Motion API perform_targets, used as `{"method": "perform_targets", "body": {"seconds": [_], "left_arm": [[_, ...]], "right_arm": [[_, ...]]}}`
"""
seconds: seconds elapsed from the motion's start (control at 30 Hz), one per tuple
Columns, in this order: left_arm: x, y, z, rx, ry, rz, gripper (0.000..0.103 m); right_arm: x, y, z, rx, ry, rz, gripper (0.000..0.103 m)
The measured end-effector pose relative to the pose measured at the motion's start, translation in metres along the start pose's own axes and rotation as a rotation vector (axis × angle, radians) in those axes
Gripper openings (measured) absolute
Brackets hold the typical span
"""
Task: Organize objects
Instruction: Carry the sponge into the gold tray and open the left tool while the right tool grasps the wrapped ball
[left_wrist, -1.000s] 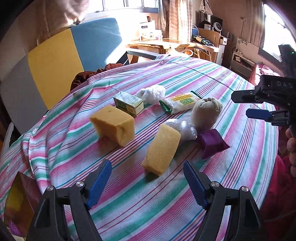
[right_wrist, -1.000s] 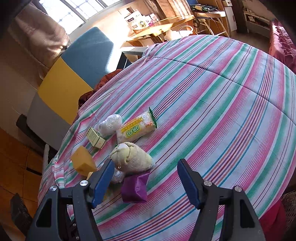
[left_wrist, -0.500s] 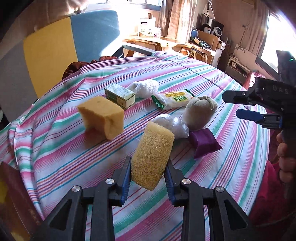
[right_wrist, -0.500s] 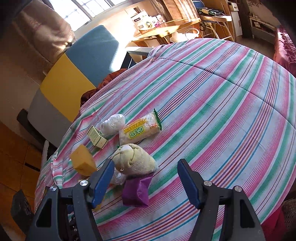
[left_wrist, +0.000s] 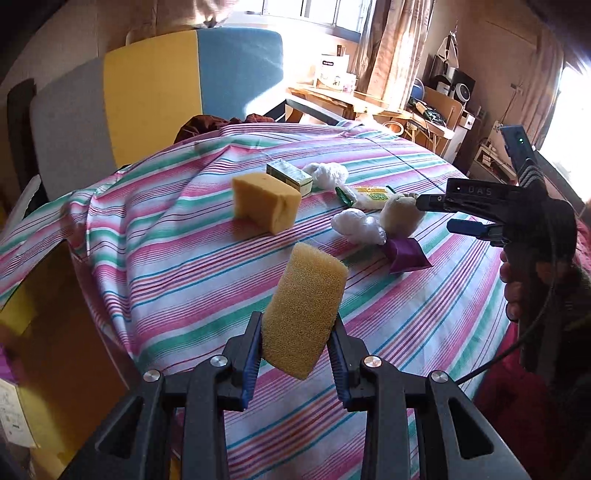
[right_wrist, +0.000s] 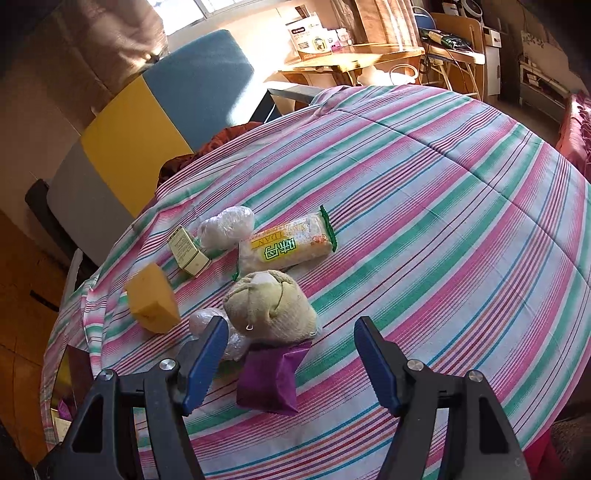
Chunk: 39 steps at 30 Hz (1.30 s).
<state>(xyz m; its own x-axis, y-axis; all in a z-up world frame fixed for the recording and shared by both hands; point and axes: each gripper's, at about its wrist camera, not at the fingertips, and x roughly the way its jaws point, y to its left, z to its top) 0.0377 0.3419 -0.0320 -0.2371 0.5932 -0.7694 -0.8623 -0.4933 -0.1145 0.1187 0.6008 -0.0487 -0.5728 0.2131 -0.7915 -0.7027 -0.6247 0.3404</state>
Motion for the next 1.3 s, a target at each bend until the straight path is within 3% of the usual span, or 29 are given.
{"method": "perform_targets", "body": {"seconds": [0.3,0.4,0.63,0.87,0.9,0.93,0.97,1.13,1.3], "left_arm": [[-0.039,0.041,-0.016,-0.109,-0.045,0.049,0.034],[-0.05,0.058,-0.023,-0.15,-0.059,0.075,0.034],[-0.071,0.108,-0.038,-0.279,-0.079,0.135,0.034],[-0.084,0.128,-0.049,-0.335,-0.089,0.16,0.034],[-0.085,0.129,-0.049,-0.337,-0.091,0.162,0.034],[-0.088,0.131,-0.049,-0.34,-0.094,0.162,0.034],[-0.091,0.133,-0.049,-0.346,-0.098,0.163,0.034],[-0.112,0.161,-0.051,-0.403,-0.134,0.215,0.034],[-0.135,0.227,-0.059,-0.58,-0.159,0.242,0.034]], "right_arm": [[0.011,0.017,0.003,-0.082,-0.024,-0.048,0.073],[0.018,0.028,0.006,-0.137,-0.035,-0.062,0.081],[0.039,0.033,0.012,-0.181,-0.018,-0.11,0.081],[0.047,0.032,0.013,-0.193,-0.005,-0.13,0.081],[0.049,0.033,0.013,-0.201,0.0,-0.132,0.078],[0.051,0.035,0.012,-0.215,0.009,-0.124,0.061],[0.053,0.037,0.012,-0.224,0.011,-0.132,0.053],[0.049,0.042,0.011,-0.249,0.015,-0.139,0.052],[0.038,0.044,0.013,-0.25,-0.018,-0.15,0.052]]}}
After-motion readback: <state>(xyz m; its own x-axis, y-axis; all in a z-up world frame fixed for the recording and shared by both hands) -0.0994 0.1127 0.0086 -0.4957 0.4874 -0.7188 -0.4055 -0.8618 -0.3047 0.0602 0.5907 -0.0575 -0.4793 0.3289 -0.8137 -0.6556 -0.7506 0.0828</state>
